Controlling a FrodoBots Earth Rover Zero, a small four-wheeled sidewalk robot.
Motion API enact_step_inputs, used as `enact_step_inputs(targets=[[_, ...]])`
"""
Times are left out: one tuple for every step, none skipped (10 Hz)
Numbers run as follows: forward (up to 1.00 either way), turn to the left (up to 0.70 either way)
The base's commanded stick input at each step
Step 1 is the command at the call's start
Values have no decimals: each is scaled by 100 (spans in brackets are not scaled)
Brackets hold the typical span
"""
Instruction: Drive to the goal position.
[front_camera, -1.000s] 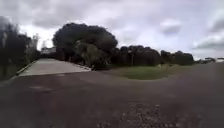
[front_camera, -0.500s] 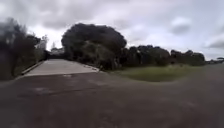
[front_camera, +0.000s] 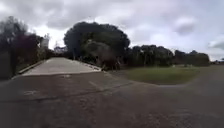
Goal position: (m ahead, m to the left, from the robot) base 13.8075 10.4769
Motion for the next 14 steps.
enact_step_inputs(targets=[[70,0],[70,0],[70,0],[70,0],[70,0],[70,2],[70,10],[70,25],[70,35],[70,35],[70,35],[70,35],[70,35],[70,35]])
